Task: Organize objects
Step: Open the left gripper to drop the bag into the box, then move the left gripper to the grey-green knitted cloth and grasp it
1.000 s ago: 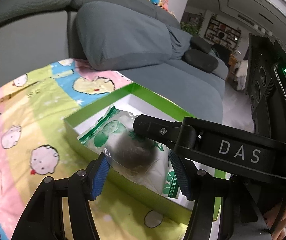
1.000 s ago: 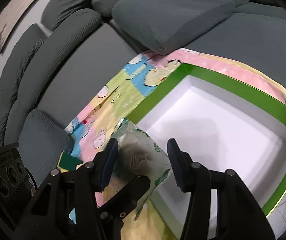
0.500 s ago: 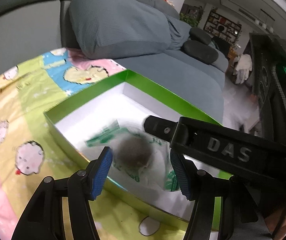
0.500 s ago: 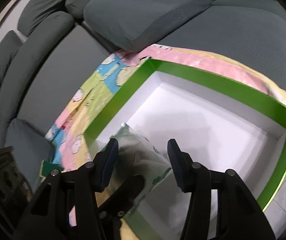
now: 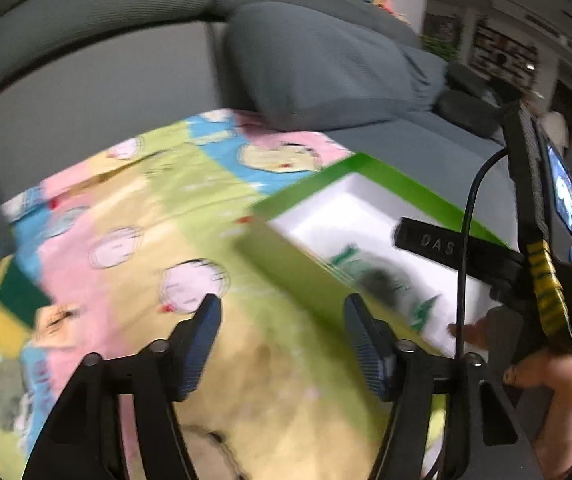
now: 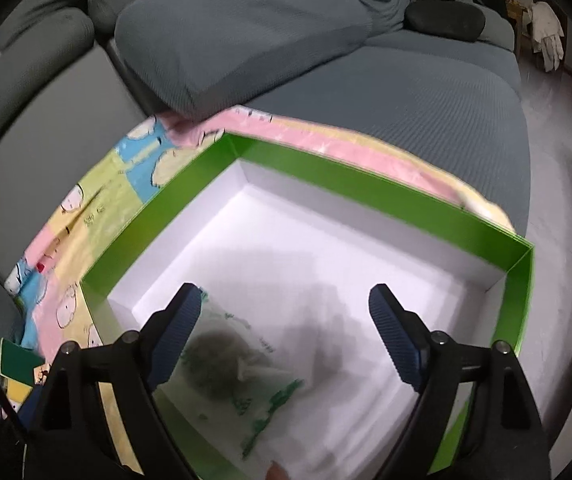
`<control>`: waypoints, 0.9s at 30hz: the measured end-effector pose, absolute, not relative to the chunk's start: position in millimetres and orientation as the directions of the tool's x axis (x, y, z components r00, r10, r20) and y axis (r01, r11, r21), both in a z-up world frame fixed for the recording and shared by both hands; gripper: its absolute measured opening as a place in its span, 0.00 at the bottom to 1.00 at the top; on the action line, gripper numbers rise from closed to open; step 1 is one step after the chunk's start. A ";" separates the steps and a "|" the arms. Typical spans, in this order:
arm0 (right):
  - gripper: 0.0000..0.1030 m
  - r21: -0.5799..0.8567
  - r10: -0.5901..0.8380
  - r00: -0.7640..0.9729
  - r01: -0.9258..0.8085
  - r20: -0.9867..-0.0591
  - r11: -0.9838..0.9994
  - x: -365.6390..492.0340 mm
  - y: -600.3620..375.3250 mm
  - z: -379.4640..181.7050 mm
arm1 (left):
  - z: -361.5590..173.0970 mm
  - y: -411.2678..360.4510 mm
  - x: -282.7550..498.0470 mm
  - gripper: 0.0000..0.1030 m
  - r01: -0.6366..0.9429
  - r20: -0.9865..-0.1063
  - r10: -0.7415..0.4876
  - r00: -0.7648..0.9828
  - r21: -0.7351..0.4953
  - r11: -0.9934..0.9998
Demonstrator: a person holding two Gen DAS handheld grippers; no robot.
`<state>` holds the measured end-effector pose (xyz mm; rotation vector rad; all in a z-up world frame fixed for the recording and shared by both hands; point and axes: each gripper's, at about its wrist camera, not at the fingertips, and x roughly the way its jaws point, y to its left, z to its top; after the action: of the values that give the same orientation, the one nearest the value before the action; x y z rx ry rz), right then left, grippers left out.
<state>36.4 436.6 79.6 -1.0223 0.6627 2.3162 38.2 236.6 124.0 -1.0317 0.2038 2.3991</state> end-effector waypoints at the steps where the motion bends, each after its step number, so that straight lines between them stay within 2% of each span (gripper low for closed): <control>1: 0.83 0.217 0.263 -0.573 -0.634 -0.776 -0.743 35.4 434.9 77.5 | 125.6 224.5 39.3 0.69 -0.493 -0.710 0.380 -0.593 -0.053 -0.869; 5: 0.83 0.086 0.347 -0.505 -0.651 -0.790 -0.754 25.1 419.1 73.2 | 125.5 175.0 40.7 0.75 -0.401 -0.706 0.319 -0.633 -0.053 -0.914; 11: 0.83 -0.007 0.406 -0.479 -0.639 -0.778 -0.769 22.7 395.5 74.6 | 114.5 98.7 36.5 0.75 -0.225 -0.719 0.211 -0.662 -0.078 -0.971; 14: 0.83 -0.057 0.503 -0.489 -0.674 -0.712 -0.736 20.5 379.8 80.1 | 106.6 57.0 39.3 0.75 -0.139 -0.702 0.199 -0.683 -0.142 -0.980; 17: 0.83 -0.129 0.550 -0.513 -0.644 -0.659 -0.755 16.2 358.0 86.3 | 98.7 18.3 37.7 0.75 -0.019 -0.729 0.144 -0.669 -0.177 -0.984; 22: 0.83 -0.070 0.472 -0.556 -0.594 -0.684 -0.801 13.9 330.9 90.1 | 94.0 -37.9 39.7 0.75 0.133 -0.725 0.087 -0.683 -0.240 -0.962; 27: 0.83 -0.022 0.365 -0.599 -0.501 -0.713 -0.865 -4.2 295.4 86.6 | 83.3 -68.7 39.4 0.75 0.210 -0.738 0.073 -0.671 -0.284 -0.936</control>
<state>-4.2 295.4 86.6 -1.0271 0.2470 2.4299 39.4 -68.7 83.3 -1.3011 -0.5648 2.8887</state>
